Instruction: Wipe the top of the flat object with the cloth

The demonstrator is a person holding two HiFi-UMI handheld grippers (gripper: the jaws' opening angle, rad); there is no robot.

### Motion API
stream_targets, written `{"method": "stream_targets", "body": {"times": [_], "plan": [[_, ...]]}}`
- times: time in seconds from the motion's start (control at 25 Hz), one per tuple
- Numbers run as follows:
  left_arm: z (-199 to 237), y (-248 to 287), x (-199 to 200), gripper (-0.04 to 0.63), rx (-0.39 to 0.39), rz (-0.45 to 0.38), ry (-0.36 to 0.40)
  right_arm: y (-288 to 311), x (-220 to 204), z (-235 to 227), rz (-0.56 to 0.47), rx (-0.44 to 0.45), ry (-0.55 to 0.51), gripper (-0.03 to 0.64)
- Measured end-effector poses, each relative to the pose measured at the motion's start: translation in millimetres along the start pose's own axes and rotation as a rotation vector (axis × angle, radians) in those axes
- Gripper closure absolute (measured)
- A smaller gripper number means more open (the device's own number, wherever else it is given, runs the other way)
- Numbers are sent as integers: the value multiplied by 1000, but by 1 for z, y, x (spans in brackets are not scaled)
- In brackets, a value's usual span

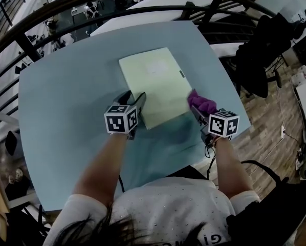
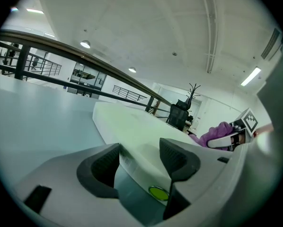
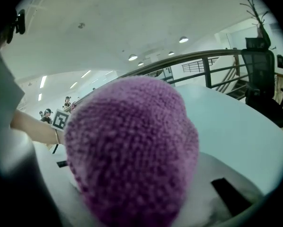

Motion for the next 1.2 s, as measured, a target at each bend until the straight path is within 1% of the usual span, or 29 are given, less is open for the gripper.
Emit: {"method": "stream_targets", "body": {"times": [0.12,0.28,0.44,0.52,0.56,0.64,0.68,0.72,0.76,0.8,0.88,0.92,0.96,1.08,1.12,1.2], "plan": [[2,-1,-1,333,-7,0,2,-3,-2,-8,-17,-23,35,585],[3,-4,2,331,-6,0,15,-6,-3,-15,-42,-77,71,586],[1,-3,1,331,0,-6,16,-11,-5,-30,-2,-191,124,580],[1,-3,-4,330,-7,-24,8,-13,-13,-38,4,-214,139,581],[2,-4,-6,330,-18,-39,-7,-15,-17,-41,-9,-204,142,581],[2,-7,-8,328,-43,-78,-68,-21,-21,-48,-46,-177,145,581],[0,-10,-5,353,-45,-105,-97,-26,-19,-51,-65,-172,143,581],[-4,-16,0,405,-39,-138,-108,-32,-14,-53,-85,-165,140,581],[-9,-22,6,456,-33,-173,-97,-37,-7,-53,-109,-153,136,582],[-15,-29,14,488,-27,-207,-71,-41,1,-51,-133,-138,132,582],[-27,-43,32,526,-13,-260,-13,-40,22,-42,-170,-106,115,583],[-35,-49,41,563,-6,-282,0,-38,35,-38,-181,-88,95,583],[-46,-51,48,595,-8,-301,-7,-36,49,-35,-192,-70,65,581],[-96,-42,62,595,-75,-331,-72,-45,87,-32,-245,-11,-58,583],[-113,-38,64,595,-90,-341,-81,-50,97,-32,-268,13,-95,583],[-144,-34,69,595,-90,-373,-83,-61,115,-31,-310,64,-165,586]]}}
Point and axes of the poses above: the fingertips, and each gripper's own axes: y forward along the fingers, z to its left, x out of its top, the point moved 10 cm from there along -y, backward along the fingers, and after that the axes turned 10 degrees about -x, right-handed, at the moved point
